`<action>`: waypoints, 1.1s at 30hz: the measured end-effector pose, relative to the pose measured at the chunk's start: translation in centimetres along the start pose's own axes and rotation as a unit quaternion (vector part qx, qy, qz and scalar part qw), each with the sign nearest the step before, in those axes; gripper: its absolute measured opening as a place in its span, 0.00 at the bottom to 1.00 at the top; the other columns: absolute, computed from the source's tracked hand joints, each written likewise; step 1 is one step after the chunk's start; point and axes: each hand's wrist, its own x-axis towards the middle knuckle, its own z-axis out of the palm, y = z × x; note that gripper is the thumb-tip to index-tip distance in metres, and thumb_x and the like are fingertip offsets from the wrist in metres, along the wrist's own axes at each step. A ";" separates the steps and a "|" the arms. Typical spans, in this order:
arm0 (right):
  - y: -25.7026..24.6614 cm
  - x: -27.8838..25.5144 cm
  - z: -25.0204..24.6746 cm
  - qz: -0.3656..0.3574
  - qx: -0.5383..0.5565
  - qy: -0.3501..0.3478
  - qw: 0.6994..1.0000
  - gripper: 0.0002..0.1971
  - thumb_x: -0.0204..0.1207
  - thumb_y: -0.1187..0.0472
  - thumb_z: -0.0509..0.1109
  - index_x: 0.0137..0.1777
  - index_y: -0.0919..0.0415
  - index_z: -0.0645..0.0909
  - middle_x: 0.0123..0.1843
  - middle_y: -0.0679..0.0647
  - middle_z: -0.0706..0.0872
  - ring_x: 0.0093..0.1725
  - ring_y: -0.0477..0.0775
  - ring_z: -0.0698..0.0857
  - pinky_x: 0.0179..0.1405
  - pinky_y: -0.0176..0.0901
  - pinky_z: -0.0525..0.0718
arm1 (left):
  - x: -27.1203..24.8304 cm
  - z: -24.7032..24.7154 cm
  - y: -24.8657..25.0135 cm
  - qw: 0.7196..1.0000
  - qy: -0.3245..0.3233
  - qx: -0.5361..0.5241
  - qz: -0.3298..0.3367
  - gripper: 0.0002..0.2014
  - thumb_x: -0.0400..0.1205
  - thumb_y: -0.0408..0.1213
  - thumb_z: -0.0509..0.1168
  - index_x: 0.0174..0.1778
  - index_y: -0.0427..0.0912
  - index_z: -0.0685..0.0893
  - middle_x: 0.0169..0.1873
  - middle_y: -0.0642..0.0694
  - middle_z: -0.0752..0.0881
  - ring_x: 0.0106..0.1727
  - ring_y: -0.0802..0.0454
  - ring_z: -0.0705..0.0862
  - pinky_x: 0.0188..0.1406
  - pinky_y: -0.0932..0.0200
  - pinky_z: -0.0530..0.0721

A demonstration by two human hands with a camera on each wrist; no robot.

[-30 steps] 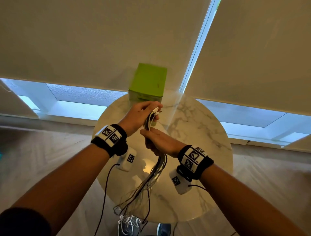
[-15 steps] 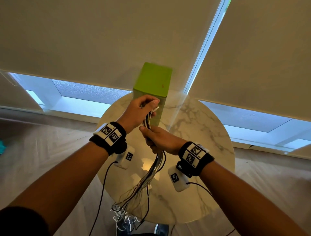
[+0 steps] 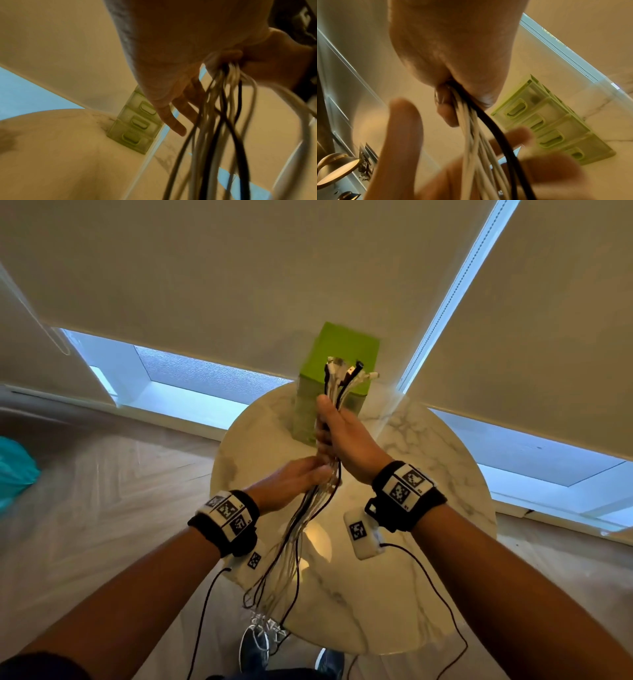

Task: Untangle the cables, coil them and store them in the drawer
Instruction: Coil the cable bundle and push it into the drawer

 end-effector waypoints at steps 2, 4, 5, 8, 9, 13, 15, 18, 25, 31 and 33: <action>-0.7 0.3 -0.1 -0.022 0.027 0.015 0.999 0.23 0.91 0.43 0.52 0.35 0.54 0.62 0.29 0.53 0.58 0.25 0.51 0.65 0.26 0.44 0.74 | -0.3 0.7 -0.9 0.999 -0.017 0.029 -0.036 0.17 0.89 0.42 0.67 0.67 0.34 0.81 0.53 0.38 0.93 0.57 0.46 0.92 0.58 0.58 0.86; -1.2 0.6 -0.4 -0.034 0.068 0.026 0.997 0.22 0.91 0.44 0.51 0.35 0.54 0.62 0.30 0.54 0.57 0.24 0.51 0.66 0.25 0.42 0.75 | -0.1 1.1 -1.5 0.998 -0.003 0.040 -0.053 0.13 0.88 0.41 0.69 0.59 0.33 0.82 0.43 0.38 0.93 0.49 0.43 0.94 0.55 0.52 0.90; -1.5 0.6 -0.6 -0.031 0.091 0.032 0.995 0.22 0.90 0.43 0.51 0.36 0.53 0.61 0.31 0.54 0.57 0.24 0.50 0.64 0.22 0.41 0.71 | 0.0 1.1 -1.5 0.998 0.008 0.030 -0.061 0.12 0.88 0.41 0.68 0.55 0.33 0.81 0.39 0.39 0.92 0.44 0.41 0.93 0.50 0.52 0.91; -2.0 1.0 -1.9 -0.011 0.098 0.051 0.994 0.22 0.90 0.40 0.51 0.37 0.52 0.61 0.31 0.52 0.62 0.25 0.49 0.55 0.23 0.41 0.54 | 0.1 0.7 -0.8 0.996 0.032 0.047 -0.071 0.13 0.88 0.43 0.69 0.47 0.36 0.79 0.30 0.45 0.80 0.29 0.50 0.85 0.36 0.58 0.87; -2.1 1.1 -2.5 -0.006 0.076 0.054 0.996 0.21 0.89 0.40 0.51 0.38 0.52 0.61 0.31 0.51 0.64 0.25 0.48 0.55 0.23 0.41 0.54 | 0.1 0.2 -0.8 0.994 0.026 0.076 -0.073 0.14 0.87 0.45 0.70 0.46 0.36 0.80 0.29 0.46 0.78 0.28 0.52 0.83 0.36 0.58 0.87; -1.2 0.6 -4.9 0.025 -0.091 0.045 0.995 0.24 0.89 0.39 0.53 0.44 0.59 0.67 0.33 0.58 0.72 0.21 0.48 0.64 0.21 0.38 0.65 | 0.3 -1.0 -0.7 0.965 -0.053 0.230 -0.113 0.17 0.85 0.53 0.71 0.46 0.42 0.81 0.34 0.44 0.81 0.33 0.50 0.82 0.42 0.51 0.86; 0.0 -0.3 -5.7 0.053 -0.219 0.025 0.974 0.27 0.88 0.37 0.53 0.49 0.64 0.74 0.35 0.63 0.80 0.22 0.52 0.70 0.22 0.41 0.71 | 0.5 -0.7 -0.2 0.942 -0.114 0.282 -0.140 0.16 0.85 0.54 0.69 0.50 0.43 0.82 0.37 0.43 0.83 0.34 0.51 0.82 0.42 0.50 0.84; 2.3 -2.0 -6.3 0.117 -0.335 -0.020 0.935 0.24 0.87 0.35 0.51 0.60 0.56 0.73 0.40 0.57 0.91 0.23 0.52 0.76 0.22 0.40 0.76 | 1.0 -0.7 0.9 0.912 -0.143 0.360 -0.139 0.10 0.86 0.52 0.68 0.49 0.50 0.83 0.34 0.49 0.86 0.32 0.56 0.84 0.38 0.59 0.81; 5.3 -4.2 -6.2 0.199 -0.365 -0.065 0.907 0.25 0.87 0.35 0.49 0.57 0.56 0.74 0.52 0.58 0.93 0.23 0.44 0.75 0.28 0.36 0.74 | 1.3 0.7 -2.5 0.930 -0.026 0.356 -0.089 0.06 0.80 0.47 0.73 0.40 0.55 0.83 0.36 0.52 0.85 0.39 0.56 0.82 0.41 0.56 0.77; 5.2 -4.5 -8.7 0.198 -0.363 -0.005 0.911 0.26 0.87 0.34 0.49 0.58 0.56 0.74 0.45 0.55 0.94 0.17 0.40 0.74 0.30 0.38 0.75 | 0.5 2.1 -5.9 0.947 -0.074 0.285 -0.124 0.03 0.84 0.43 0.69 0.44 0.54 0.83 0.37 0.48 0.88 0.37 0.54 0.88 0.38 0.60 0.83; 5.8 -5.0 -8.3 0.203 -0.385 -0.024 0.900 0.25 0.87 0.35 0.50 0.57 0.56 0.75 0.50 0.55 0.94 0.17 0.36 0.76 0.32 0.37 0.75 | 1.1 1.4 -4.5 0.953 -0.040 0.282 -0.100 0.04 0.84 0.41 0.70 0.43 0.51 0.84 0.36 0.50 0.85 0.37 0.54 0.84 0.37 0.61 0.81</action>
